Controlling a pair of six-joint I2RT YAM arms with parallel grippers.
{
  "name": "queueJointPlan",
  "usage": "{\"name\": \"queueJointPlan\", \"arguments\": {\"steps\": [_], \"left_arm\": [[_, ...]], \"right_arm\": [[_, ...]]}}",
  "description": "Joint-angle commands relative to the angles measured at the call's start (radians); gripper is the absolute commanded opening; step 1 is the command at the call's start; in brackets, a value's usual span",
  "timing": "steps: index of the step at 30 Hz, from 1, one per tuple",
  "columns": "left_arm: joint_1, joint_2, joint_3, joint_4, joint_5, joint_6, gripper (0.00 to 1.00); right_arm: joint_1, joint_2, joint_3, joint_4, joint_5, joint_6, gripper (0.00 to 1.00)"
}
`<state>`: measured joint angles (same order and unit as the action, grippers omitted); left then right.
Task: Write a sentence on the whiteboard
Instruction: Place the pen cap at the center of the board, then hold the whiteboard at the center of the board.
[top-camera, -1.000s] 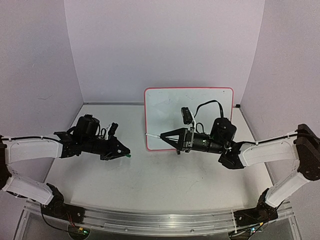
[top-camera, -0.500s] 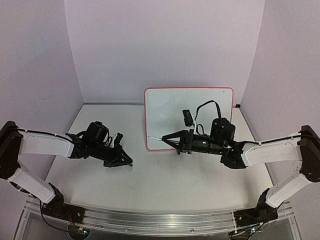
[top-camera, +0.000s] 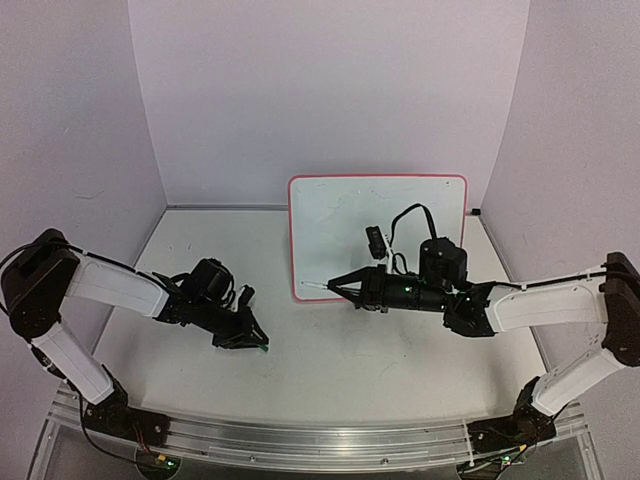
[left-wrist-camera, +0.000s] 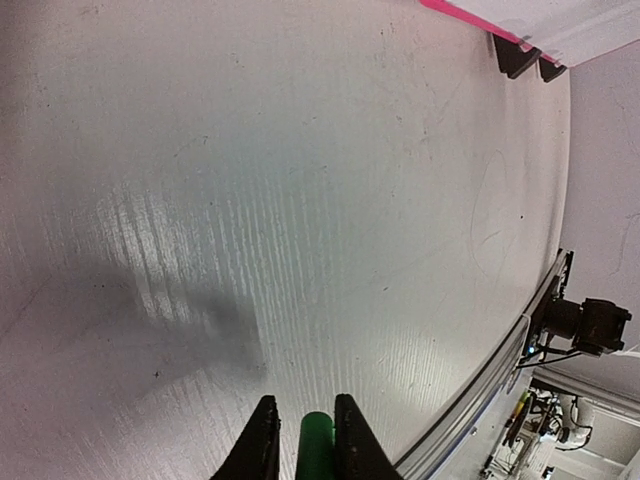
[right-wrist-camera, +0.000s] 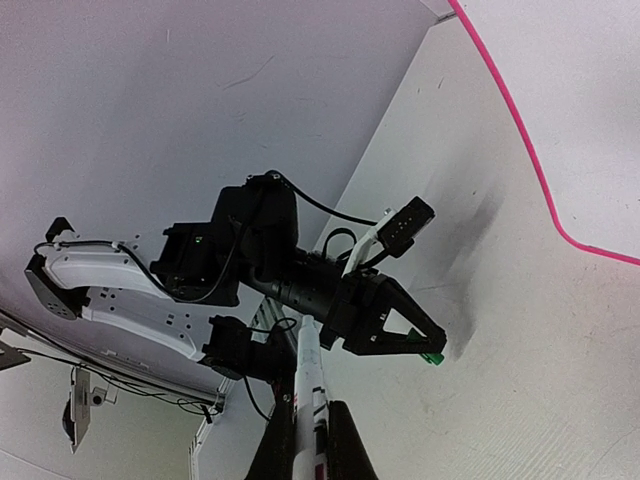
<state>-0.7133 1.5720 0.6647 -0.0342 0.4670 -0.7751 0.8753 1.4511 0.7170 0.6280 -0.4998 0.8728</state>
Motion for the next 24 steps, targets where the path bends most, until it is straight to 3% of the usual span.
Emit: {"name": "queueJointPlan", "arguments": {"steps": [1, 5, 11, 17, 24], "left_arm": [[-0.005, -0.008, 0.043, 0.011, -0.025, 0.021, 0.27], [-0.005, -0.04, 0.041, -0.047, -0.084, 0.012, 0.61], [-0.004, -0.12, 0.052, -0.136, -0.164, 0.024, 0.97], [-0.001, -0.162, 0.142, -0.272, -0.201, 0.1, 1.0], [0.009, -0.135, 0.201, -0.304, -0.113, 0.173, 0.99]], "right_arm": [[-0.003, -0.059, -0.007, -0.04, 0.068, -0.031, 0.0], [-0.003, -0.118, -0.046, -0.046, 0.141, -0.035, 0.0], [-0.003, -0.165, -0.06, -0.087, 0.186, -0.037, 0.0], [-0.007, -0.157, -0.045, -0.093, 0.191, -0.022, 0.0], [-0.018, -0.115, -0.013, -0.095, 0.163, -0.019, 0.0]]}}
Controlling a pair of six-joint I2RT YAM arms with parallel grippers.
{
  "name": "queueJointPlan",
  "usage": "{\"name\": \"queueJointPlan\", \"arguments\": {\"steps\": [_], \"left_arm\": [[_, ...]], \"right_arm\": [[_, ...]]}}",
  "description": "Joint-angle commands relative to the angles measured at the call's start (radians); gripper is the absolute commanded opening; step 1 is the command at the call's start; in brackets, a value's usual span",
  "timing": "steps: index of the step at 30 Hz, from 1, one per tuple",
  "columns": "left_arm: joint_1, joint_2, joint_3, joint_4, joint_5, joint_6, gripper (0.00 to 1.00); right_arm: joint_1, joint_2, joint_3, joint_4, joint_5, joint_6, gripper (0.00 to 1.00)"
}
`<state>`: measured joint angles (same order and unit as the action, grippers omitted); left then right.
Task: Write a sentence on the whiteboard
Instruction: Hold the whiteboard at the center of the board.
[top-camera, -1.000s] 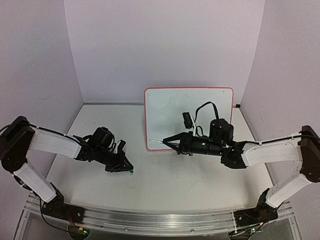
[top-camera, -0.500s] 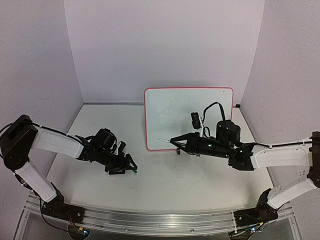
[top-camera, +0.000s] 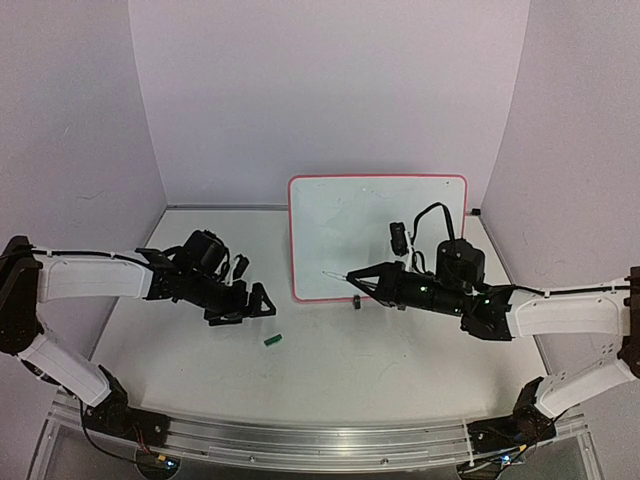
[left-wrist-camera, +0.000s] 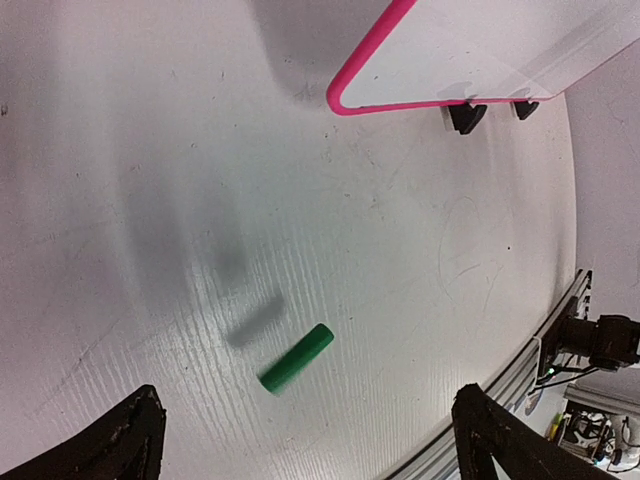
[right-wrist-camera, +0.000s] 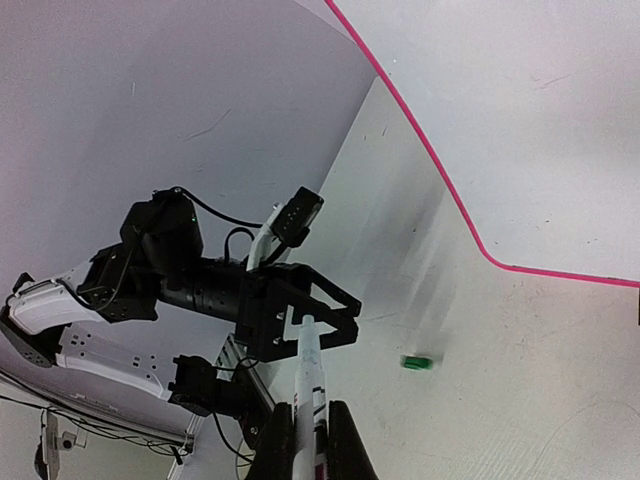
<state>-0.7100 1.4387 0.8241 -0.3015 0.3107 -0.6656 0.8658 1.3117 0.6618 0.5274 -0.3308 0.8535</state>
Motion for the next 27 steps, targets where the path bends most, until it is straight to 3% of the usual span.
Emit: {"name": "queueJointPlan", "arguments": {"steps": [1, 17, 27], "left_arm": [[0.006, 0.006, 0.037, -0.024, 0.058, 0.063, 0.98], [0.062, -0.007, 0.045, 0.035, 0.144, 0.092, 0.99], [0.113, 0.103, 0.428, -0.171, 0.12, 0.361, 0.99]], "right_arm": [[-0.008, 0.029, 0.042, 0.004, -0.004, 0.001, 0.0], [-0.007, 0.023, 0.103, -0.129, -0.001, -0.061, 0.0], [-0.019, 0.029, 0.187, -0.183, 0.047, -0.108, 0.0]]}}
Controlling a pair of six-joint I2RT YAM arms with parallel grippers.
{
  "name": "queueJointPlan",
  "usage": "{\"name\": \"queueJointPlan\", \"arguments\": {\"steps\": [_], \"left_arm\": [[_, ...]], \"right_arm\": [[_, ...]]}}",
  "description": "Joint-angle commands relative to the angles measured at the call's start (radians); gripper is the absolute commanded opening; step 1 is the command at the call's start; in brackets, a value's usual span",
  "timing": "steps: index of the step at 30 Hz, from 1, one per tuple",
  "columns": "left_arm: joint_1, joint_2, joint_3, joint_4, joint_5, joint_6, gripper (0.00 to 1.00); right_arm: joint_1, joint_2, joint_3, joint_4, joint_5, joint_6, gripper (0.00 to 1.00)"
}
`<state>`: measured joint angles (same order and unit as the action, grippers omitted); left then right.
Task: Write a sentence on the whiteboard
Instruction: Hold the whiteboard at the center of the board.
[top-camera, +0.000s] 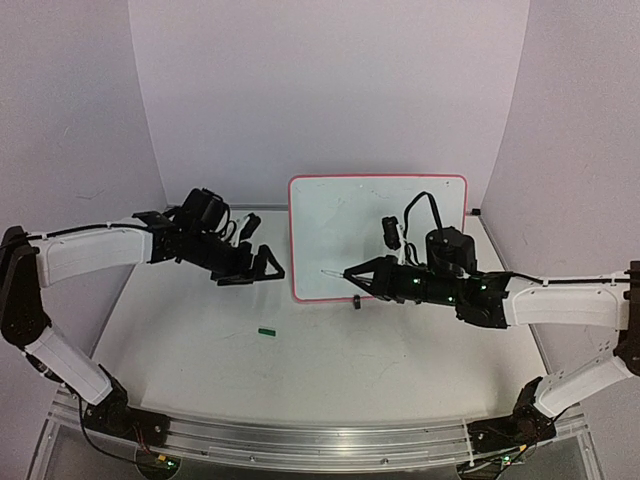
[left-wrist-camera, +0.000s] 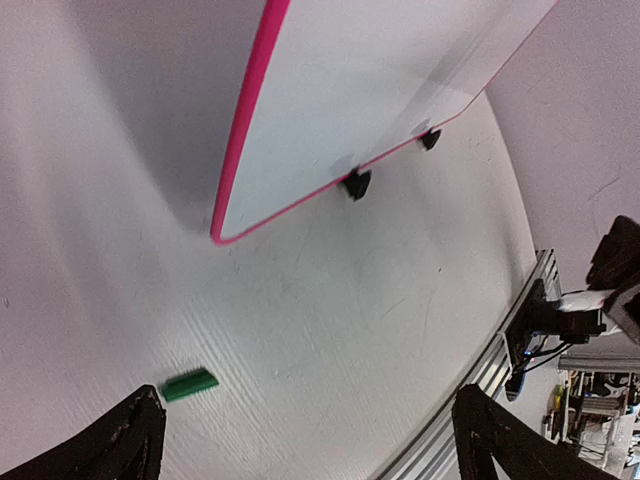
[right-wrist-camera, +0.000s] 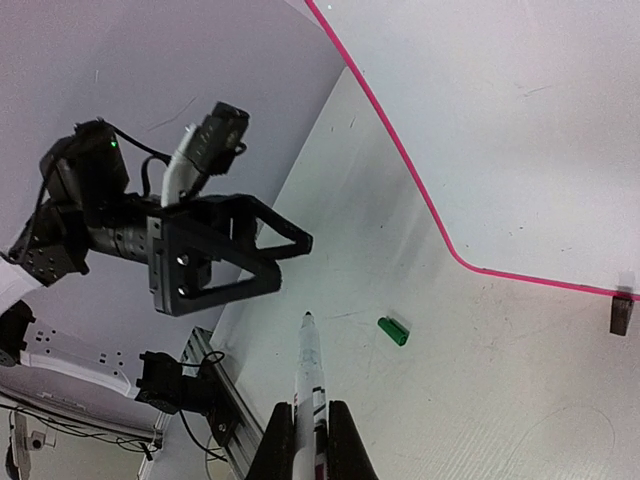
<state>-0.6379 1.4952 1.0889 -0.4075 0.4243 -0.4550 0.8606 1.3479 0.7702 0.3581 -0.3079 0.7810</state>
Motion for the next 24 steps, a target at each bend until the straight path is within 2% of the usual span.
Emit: {"name": "queueJointPlan", "arguments": {"steps": [1, 5, 9, 12, 17, 24], "left_arm": [[0.063, 0.066, 0.196, -0.066, 0.023, 0.171, 0.99], [0.16, 0.133, 0.283, 0.032, 0.165, 0.202, 0.99], [0.173, 0.21, 0.396, 0.098, 0.321, 0.255, 0.99], [0.175, 0.266, 0.47, 0.098, 0.36, 0.31, 0.96], [0.178, 0.357, 0.572, 0.09, 0.411, 0.355, 0.81], [0.178, 0.439, 0.663, 0.052, 0.39, 0.407, 0.62]], "right_arm": [[-0.019, 0.003, 0.094, -0.013, 0.014, -0.037, 0.0], [-0.039, 0.054, 0.159, -0.011, -0.033, -0.052, 0.0], [-0.071, 0.104, 0.229, -0.012, -0.102, -0.064, 0.0], [-0.097, 0.131, 0.268, -0.011, -0.124, -0.064, 0.0], [-0.129, 0.16, 0.315, -0.011, -0.12, -0.069, 0.0], [-0.14, 0.191, 0.368, -0.013, -0.123, -0.074, 0.0]]}}
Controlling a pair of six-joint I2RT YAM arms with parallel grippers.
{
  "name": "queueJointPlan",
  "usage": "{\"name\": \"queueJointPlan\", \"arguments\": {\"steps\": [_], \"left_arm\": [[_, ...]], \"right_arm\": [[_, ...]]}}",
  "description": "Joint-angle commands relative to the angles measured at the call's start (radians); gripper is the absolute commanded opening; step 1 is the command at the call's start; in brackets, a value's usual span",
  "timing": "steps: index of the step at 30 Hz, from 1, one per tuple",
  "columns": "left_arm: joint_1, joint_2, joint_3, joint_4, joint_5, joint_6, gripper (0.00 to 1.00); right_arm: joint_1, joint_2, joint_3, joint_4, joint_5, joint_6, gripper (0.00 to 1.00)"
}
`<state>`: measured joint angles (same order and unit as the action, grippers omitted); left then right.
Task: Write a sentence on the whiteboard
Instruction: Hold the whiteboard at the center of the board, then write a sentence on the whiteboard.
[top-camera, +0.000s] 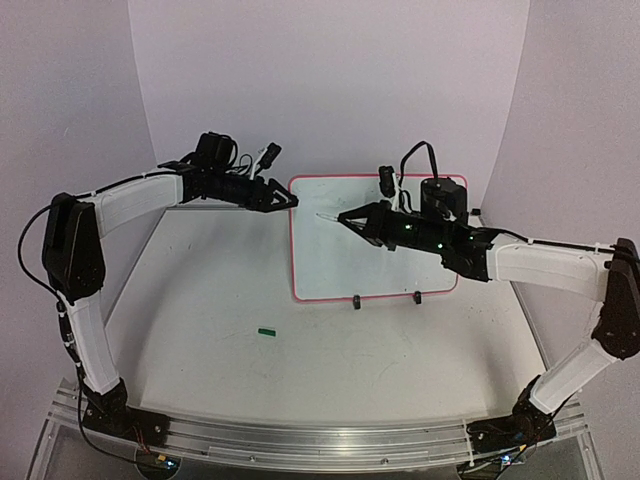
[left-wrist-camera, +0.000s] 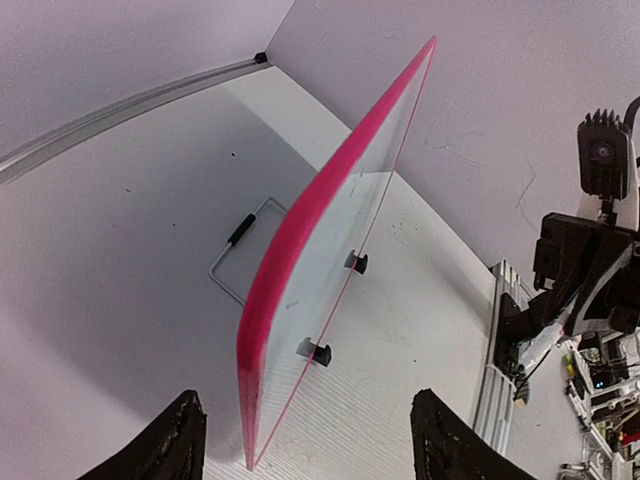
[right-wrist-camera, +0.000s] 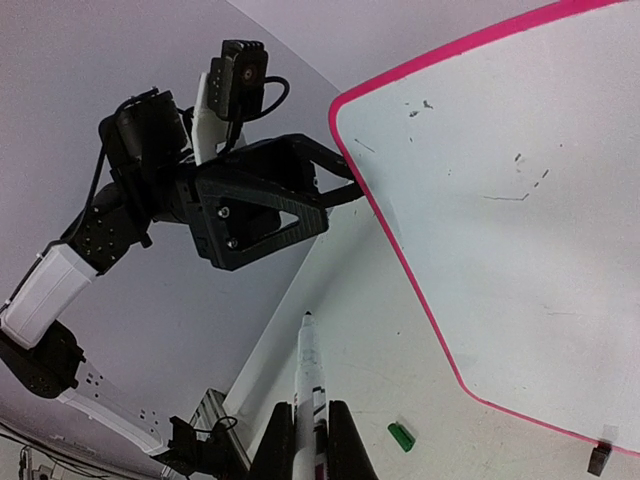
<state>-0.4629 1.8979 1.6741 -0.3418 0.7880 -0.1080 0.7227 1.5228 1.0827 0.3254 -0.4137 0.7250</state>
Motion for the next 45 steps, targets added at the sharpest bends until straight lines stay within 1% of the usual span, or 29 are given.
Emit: {"name": "queueJointPlan", "arguments": {"steps": [1, 3, 6, 7, 12, 16, 20, 28, 39, 45], "left_arm": [[0.003, 0.044, 0.089, -0.024, 0.027, 0.066, 0.58], [0.002, 0.055, 0.102, -0.043, 0.028, 0.086, 0.53], [0.003, 0.054, 0.09, -0.047, 0.036, 0.105, 0.38], [0.003, 0.052, 0.084, -0.048, 0.039, 0.123, 0.35], [0.003, 0.05, 0.058, -0.051, 0.051, 0.165, 0.23], [0.003, 0.046, 0.038, -0.048, 0.045, 0.185, 0.09], [0.003, 0.037, 0.02, -0.054, 0.029, 0.222, 0.0], [0.002, 0.026, -0.022, -0.059, 0.019, 0.283, 0.0], [0.001, 0.016, -0.029, -0.059, 0.022, 0.289, 0.0], [0.0, 0.014, -0.029, -0.056, 0.027, 0.287, 0.0]], "right_arm": [[-0.001, 0.017, 0.057, 0.021, -0.016, -0.017, 0.0], [-0.002, 0.019, 0.059, 0.021, -0.016, -0.018, 0.0], [-0.003, 0.023, 0.062, 0.02, -0.012, -0.021, 0.0], [-0.004, 0.028, 0.066, 0.02, -0.011, -0.021, 0.0], [-0.007, 0.057, 0.091, 0.02, -0.001, -0.024, 0.0], [-0.01, 0.079, 0.114, 0.02, 0.023, -0.031, 0.0], [-0.01, 0.114, 0.149, 0.02, 0.039, -0.042, 0.0], [-0.01, 0.188, 0.227, 0.02, 0.049, -0.057, 0.0], [-0.01, 0.28, 0.342, 0.02, 0.08, -0.07, 0.0], [-0.013, 0.319, 0.377, 0.018, 0.102, -0.06, 0.0]]}}
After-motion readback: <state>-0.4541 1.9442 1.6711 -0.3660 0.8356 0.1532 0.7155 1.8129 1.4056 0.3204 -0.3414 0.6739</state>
